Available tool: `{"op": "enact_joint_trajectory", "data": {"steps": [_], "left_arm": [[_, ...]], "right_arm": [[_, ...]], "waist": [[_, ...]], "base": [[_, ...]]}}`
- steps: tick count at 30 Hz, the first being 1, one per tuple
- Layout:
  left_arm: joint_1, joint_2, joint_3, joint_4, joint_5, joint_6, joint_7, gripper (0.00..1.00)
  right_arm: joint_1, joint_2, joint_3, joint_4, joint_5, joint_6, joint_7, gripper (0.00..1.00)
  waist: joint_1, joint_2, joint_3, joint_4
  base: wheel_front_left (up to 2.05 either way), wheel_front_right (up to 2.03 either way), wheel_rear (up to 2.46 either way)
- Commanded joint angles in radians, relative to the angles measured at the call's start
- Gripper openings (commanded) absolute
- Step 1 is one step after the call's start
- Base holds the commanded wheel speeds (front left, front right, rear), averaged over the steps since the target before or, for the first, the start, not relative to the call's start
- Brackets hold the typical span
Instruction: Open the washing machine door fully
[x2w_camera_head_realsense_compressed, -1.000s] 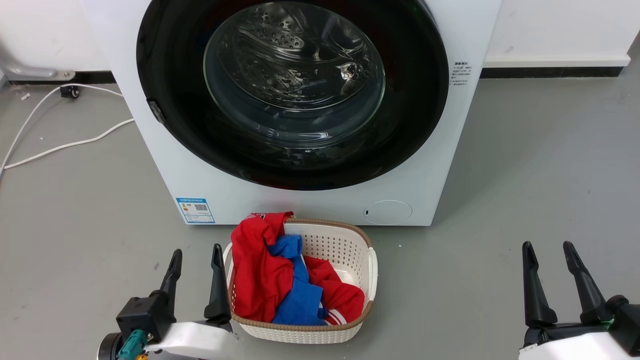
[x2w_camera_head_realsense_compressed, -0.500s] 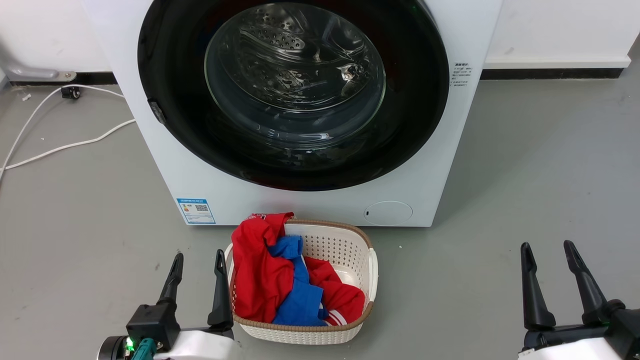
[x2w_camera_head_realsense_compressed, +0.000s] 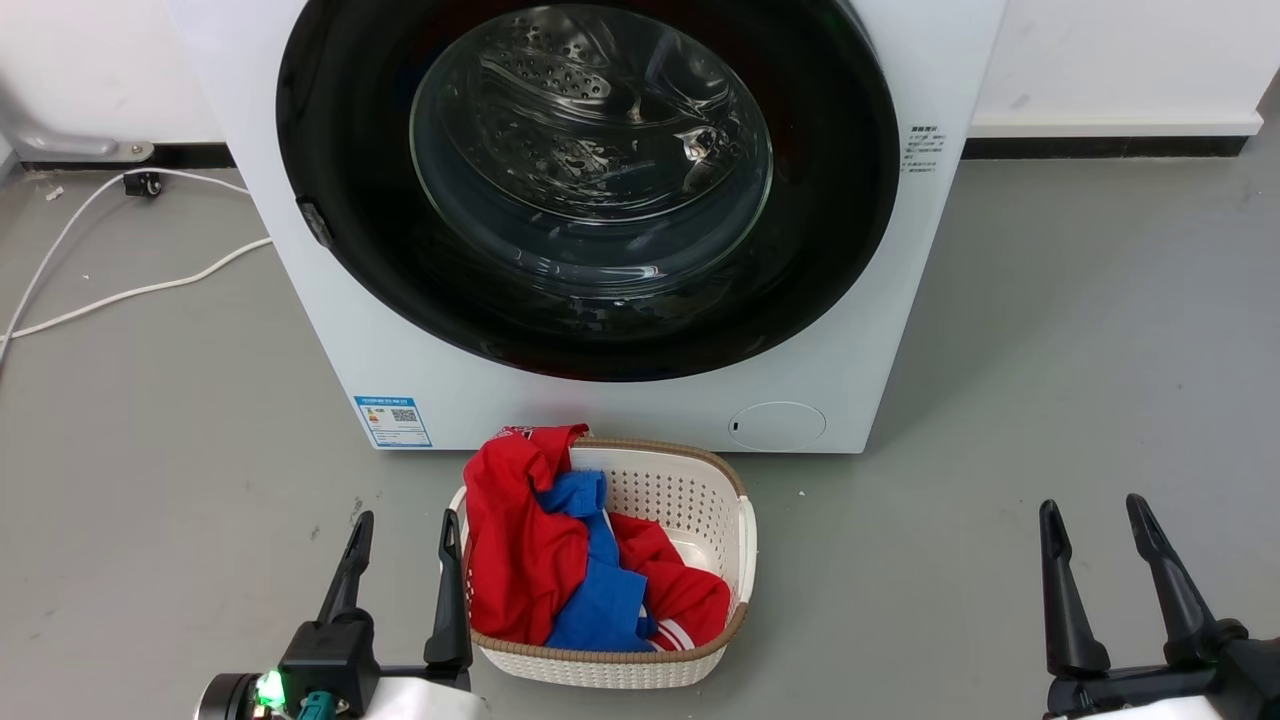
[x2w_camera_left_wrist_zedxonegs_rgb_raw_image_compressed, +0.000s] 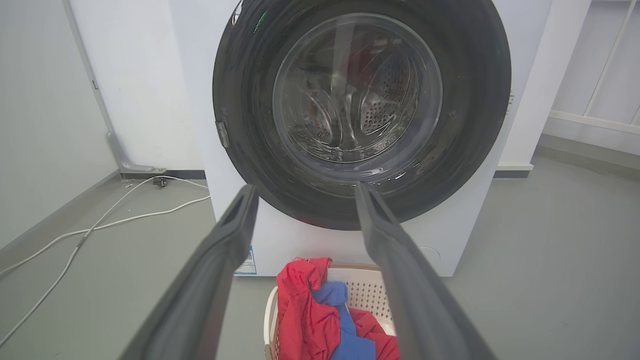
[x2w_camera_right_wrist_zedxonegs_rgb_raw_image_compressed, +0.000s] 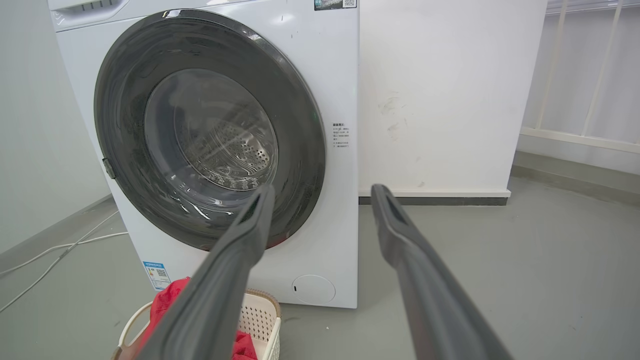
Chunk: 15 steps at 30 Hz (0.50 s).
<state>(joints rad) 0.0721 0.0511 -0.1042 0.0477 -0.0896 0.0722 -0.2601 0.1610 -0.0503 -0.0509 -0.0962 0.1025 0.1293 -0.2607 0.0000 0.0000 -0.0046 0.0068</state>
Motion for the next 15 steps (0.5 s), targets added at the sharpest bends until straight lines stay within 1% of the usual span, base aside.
{"op": "enact_joint_trajectory", "data": {"steps": [1,8,15], "left_arm": [[0.007,-0.001,0.000,0.000,0.014,0.006,-0.008,1.00],[0.008,-0.001,0.000,0.009,-0.002,0.009,-0.007,1.00],[0.007,-0.001,-0.001,0.018,-0.006,0.013,-0.006,1.00]], "right_arm": [[0.010,0.000,0.000,-0.002,-0.010,0.002,-0.006,1.00],[0.007,0.000,-0.003,0.008,0.012,0.002,-0.005,1.00],[0.007,0.000,0.002,0.014,0.009,0.002,-0.005,1.00]], "waist": [[0.0000,0.0000,0.000,0.000],[0.0000,0.0000,-0.002,0.002],[0.0000,0.0000,-0.003,0.002]], "base": [[0.00,0.00,0.00],[0.00,0.00,0.00],[0.00,0.00,0.00]]}}
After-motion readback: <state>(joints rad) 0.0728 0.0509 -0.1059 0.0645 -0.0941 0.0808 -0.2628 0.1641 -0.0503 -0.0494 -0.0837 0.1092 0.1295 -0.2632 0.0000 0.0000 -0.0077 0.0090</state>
